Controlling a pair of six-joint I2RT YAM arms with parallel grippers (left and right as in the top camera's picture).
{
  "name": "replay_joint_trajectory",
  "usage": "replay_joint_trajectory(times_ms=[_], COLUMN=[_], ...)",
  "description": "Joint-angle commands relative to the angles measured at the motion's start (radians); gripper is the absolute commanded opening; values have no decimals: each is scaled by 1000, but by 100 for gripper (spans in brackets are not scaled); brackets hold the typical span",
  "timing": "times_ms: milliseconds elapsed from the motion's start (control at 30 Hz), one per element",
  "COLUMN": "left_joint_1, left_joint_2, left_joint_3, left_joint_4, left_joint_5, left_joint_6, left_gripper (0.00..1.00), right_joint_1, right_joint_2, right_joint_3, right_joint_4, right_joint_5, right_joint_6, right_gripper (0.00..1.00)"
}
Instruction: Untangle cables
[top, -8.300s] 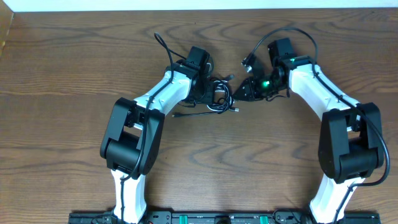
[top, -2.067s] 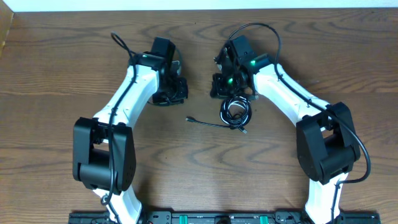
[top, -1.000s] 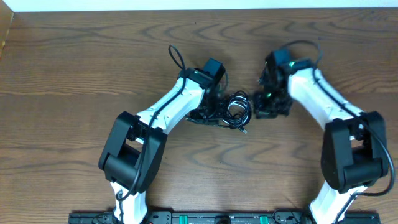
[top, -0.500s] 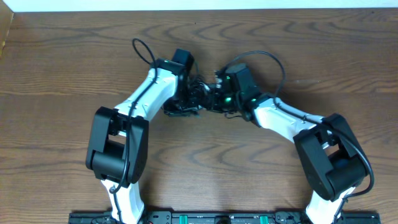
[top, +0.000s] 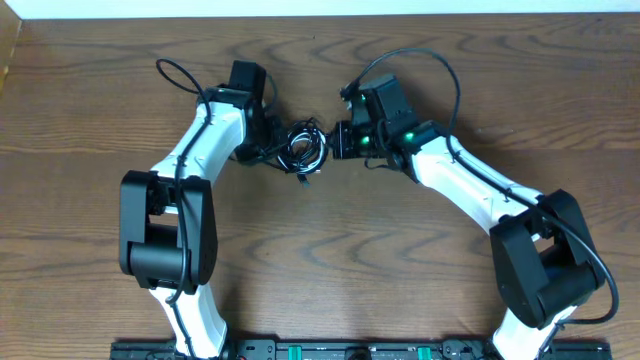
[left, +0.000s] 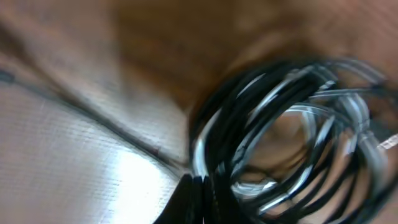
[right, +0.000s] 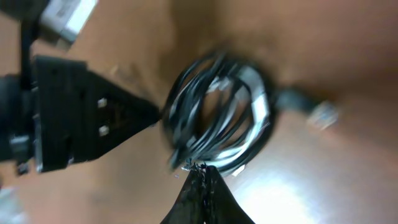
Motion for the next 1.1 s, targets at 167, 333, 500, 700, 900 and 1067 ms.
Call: replay_joint_trajectory(times_ms=[167, 333, 500, 700, 900, 1067], left_joint_1=[-104, -166, -198, -203, -193, -158], left_joint_2=[41, 107, 82, 57, 8, -58], left_joint_3=[-2, -2, -1, 39, 101, 101], left_joint_4=[163, 113, 46, -249, -328, -357], left_joint_5=[4, 92, 443, 360, 299, 118], left_joint_6=[-53, 26, 385, 607, 480, 183], left_gripper=[7, 7, 7, 8, 8, 8], right_joint_1=[-10, -35, -105, -187, -170, -107], right_joint_2=[-11, -11, -11, -11, -10, -6], right_joint_3=[11, 11, 11, 11, 11, 11], right_joint_4=[86, 47, 10, 9, 8, 1], right_joint_5=[224, 267, 232, -79, -200, -193], right_joint_6=[-123, -122, -122, -191, -227, -222], right_gripper=[4, 4, 2, 4, 4, 5])
